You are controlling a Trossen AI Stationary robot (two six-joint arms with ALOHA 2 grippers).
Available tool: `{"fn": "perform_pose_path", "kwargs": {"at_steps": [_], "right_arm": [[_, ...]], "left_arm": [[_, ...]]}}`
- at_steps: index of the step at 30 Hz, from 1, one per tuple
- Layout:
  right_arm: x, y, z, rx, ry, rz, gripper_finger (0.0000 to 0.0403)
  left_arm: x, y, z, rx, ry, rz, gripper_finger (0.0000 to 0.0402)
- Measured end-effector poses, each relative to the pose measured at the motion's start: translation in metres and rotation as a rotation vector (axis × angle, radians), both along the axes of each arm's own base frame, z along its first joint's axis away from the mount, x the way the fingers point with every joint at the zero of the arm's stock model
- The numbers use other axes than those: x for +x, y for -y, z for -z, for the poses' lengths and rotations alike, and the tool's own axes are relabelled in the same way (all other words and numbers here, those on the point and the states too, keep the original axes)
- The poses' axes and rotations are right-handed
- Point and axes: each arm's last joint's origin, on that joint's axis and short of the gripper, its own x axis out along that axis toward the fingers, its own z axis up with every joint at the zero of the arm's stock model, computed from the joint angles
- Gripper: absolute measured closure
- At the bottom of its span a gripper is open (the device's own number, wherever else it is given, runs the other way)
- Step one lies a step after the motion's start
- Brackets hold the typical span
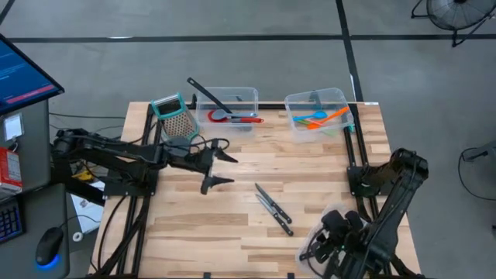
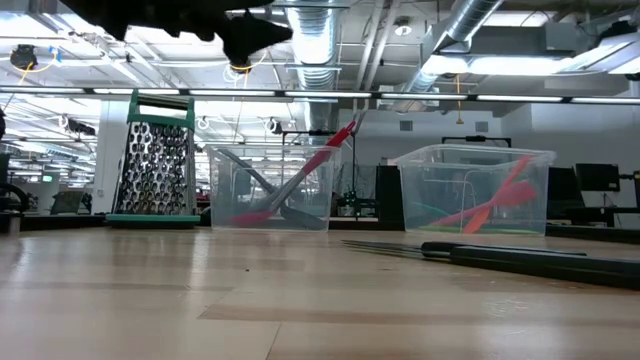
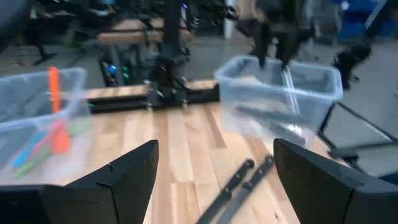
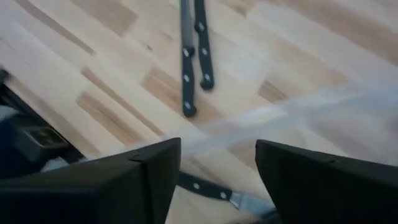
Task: Pick & Place Kitchen Items
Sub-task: Move the silver knives to the center of the table
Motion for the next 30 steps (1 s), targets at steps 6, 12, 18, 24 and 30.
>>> {"fn": "perform_pose_path", "kwargs": {"at_steps": [6,12,18,24,30], "right_arm": [[-0.003,0.01,-0.015,-0.003,0.086,-0.001,0.0185],[-0.001,0.015,-0.019,-0.018,0.088,-0.032,0.0187],[0.005,0.018,-0.019,-0.047,0.071,-0.074,0.0193],[0.007,0.019,-0.019,-0.046,0.072,-0.07,0.0195],[0.007,0.019,-0.019,-0.044,0.074,-0.073,0.0194]], "left_arm": [[0.035,0.004,0.019,0.05,-0.09,0.115,0.0103],[0.079,0.012,0.037,0.073,-0.146,0.267,0.0103],[0.118,0.027,0.046,0.132,-0.139,0.364,0.0103],[0.147,0.038,0.057,0.15,-0.136,0.434,0.0103],[0.165,0.041,0.073,0.152,-0.151,0.481,0.0103]]}}
